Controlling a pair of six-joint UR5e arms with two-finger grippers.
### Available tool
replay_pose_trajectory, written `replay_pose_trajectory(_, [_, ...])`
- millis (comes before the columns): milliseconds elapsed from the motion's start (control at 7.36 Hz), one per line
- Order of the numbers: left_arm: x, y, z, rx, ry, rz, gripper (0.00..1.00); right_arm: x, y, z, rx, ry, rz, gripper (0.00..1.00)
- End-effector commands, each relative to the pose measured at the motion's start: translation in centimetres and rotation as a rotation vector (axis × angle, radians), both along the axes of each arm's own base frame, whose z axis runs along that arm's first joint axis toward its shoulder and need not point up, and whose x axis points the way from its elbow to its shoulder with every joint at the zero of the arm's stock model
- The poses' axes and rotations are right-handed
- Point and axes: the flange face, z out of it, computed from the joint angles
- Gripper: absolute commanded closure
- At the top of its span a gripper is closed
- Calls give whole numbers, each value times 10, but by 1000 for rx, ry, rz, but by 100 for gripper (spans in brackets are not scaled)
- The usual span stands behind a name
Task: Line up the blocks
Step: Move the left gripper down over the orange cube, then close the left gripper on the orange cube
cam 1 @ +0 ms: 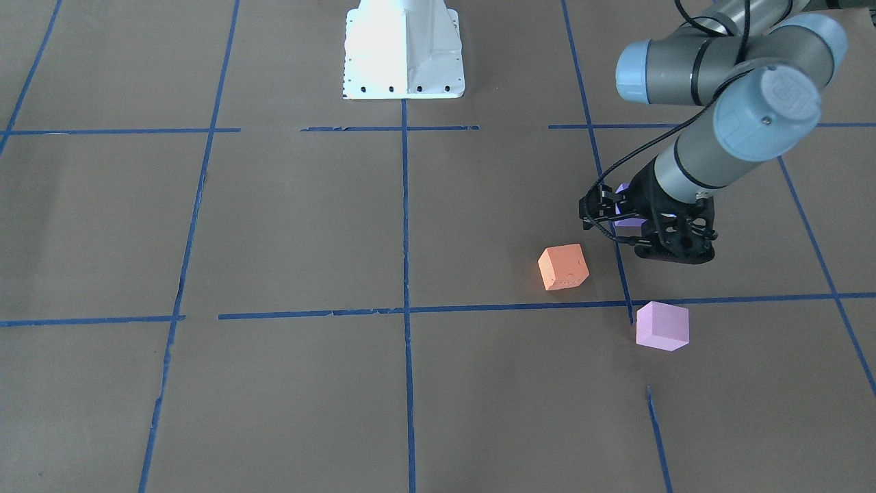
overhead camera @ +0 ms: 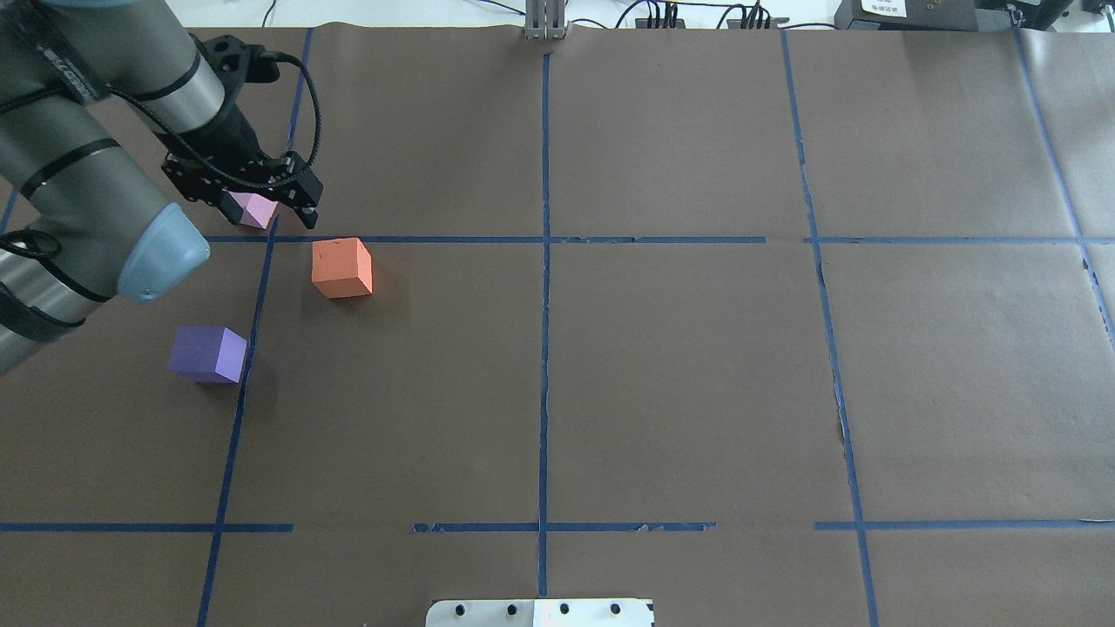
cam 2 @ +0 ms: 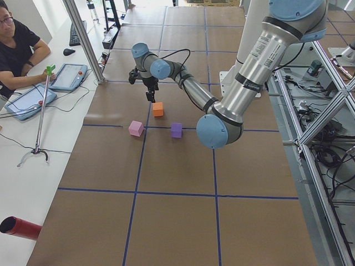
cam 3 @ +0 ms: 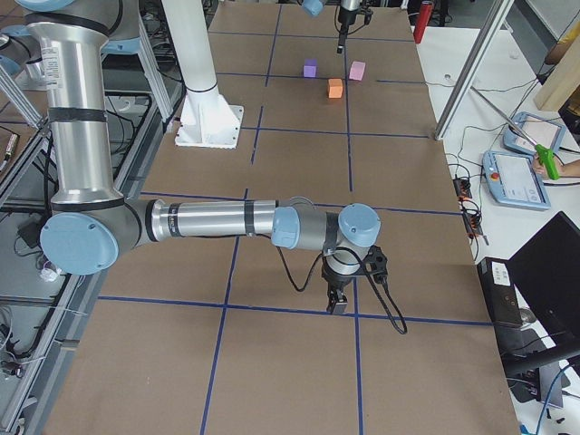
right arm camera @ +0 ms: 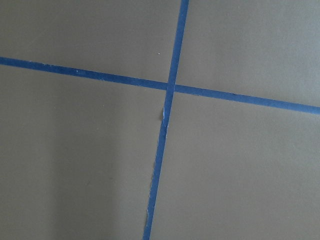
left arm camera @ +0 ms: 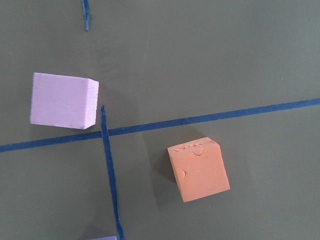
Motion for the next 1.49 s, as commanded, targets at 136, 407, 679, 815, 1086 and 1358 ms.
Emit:
replay_pose_trajectory(136, [55, 5, 28, -111, -5, -108, 0, 0, 0, 0, 0, 0, 0, 0])
replay_pose_trajectory(407, [72, 10, 35, -122, -16, -139, 0, 0, 0, 0, 0, 0, 0, 0])
replay_pose_trajectory(679, [78, 9, 41, -115, -36, -168, 0, 0, 0, 0, 1, 0, -1, 0])
replay_pose_trajectory(815, [88, 11, 48, -112, -43, -170, 0, 0, 0, 0, 0, 0, 0, 0])
replay_pose_trajectory(1086, [98, 14, 55, -124, -27, -180, 0, 0, 0, 0, 0, 0, 0, 0])
replay_pose_trajectory(1358, [103, 11, 62, -121, -26, -186, 0, 0, 0, 0, 0, 0, 0, 0])
